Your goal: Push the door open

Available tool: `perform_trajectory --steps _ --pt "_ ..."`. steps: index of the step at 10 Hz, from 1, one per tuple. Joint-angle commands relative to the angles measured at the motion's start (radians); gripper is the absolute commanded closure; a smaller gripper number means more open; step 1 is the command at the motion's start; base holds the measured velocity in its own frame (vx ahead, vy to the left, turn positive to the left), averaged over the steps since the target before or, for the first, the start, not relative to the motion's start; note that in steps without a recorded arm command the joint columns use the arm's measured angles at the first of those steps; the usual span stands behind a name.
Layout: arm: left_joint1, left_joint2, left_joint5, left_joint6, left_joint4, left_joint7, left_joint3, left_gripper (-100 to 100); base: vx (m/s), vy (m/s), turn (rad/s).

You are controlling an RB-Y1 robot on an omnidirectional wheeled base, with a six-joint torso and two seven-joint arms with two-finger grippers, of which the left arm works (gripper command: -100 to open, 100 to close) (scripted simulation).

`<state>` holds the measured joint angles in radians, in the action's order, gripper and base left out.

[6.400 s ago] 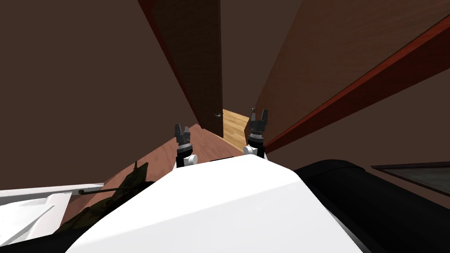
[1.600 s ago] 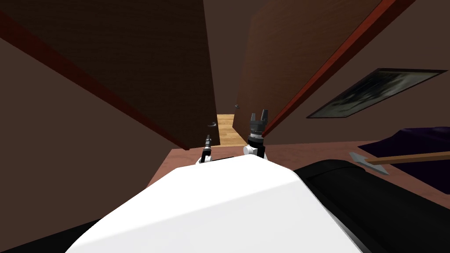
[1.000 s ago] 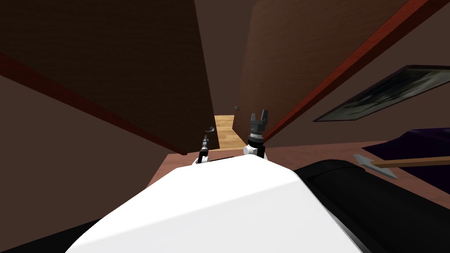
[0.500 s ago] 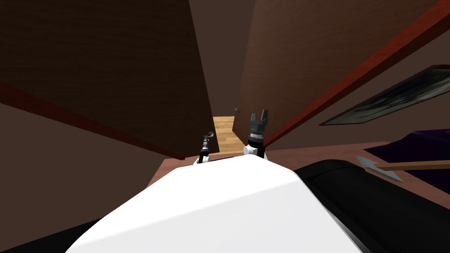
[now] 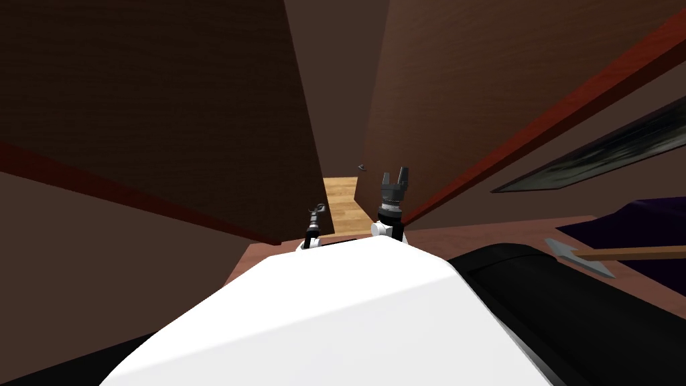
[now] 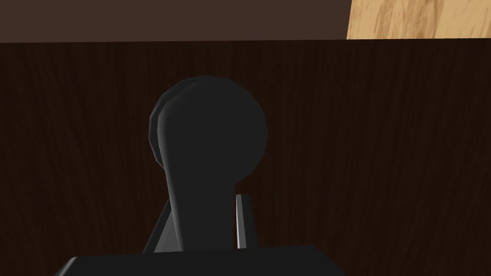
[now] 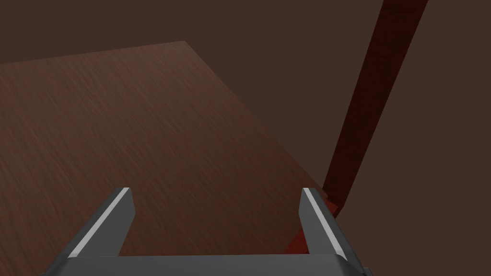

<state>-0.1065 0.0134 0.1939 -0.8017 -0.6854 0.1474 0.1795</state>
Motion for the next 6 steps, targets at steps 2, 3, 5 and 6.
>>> perform_trajectory --steps 2,3,5,6 --pt "0.002 0.0 0.0 0.0 0.001 0.0 0.0 100 -0.013 0.001 0.001" --pt "0.002 0.0 0.0 0.0 0.001 0.0 0.0 100 0.0 0.0 0.0" --pt "0.001 -0.024 0.01 0.002 0.003 0.006 -0.019 100 0.127 -0.066 0.043" --pt "0.0 -0.032 0.014 0.002 0.003 0.008 -0.027 100 0.159 -0.06 0.034"
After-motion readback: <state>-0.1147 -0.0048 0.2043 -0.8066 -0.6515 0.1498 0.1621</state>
